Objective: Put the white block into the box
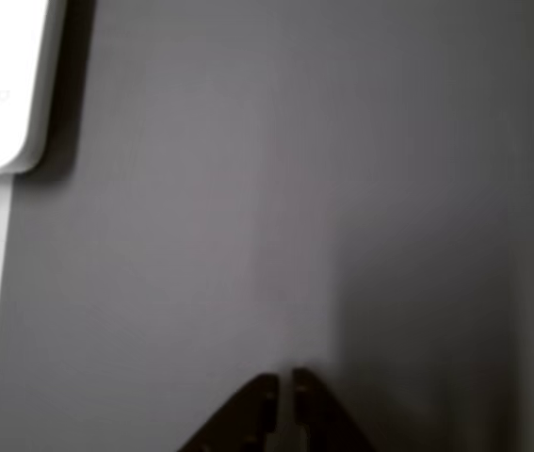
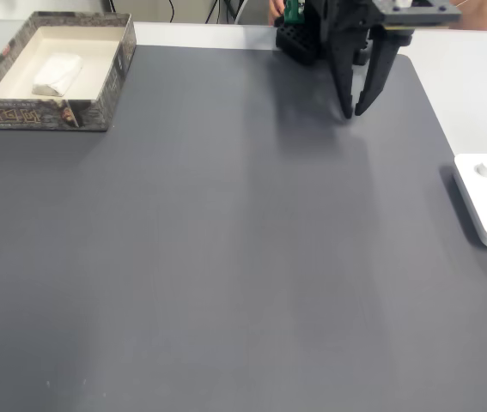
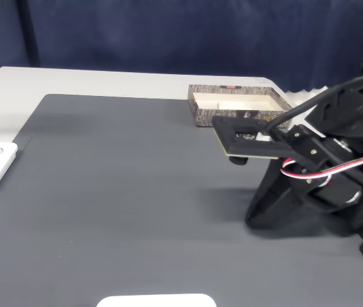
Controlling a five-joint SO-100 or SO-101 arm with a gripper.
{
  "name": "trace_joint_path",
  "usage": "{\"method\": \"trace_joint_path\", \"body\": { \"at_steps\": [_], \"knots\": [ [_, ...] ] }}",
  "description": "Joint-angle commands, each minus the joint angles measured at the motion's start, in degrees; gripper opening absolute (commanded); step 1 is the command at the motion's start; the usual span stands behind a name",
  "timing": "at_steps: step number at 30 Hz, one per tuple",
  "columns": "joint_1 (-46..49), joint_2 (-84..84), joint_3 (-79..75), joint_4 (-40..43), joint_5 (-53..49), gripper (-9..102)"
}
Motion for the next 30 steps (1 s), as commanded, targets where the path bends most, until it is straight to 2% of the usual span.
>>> {"method": "trace_joint_path", "body": {
  "at_steps": [1,30],
  "knots": [
    [1.4,1.9,1.1,-1.0,0.0,-2],
    [-1.2,1.9,1.1,-0.7,-2.3,-2]
  ]
}}
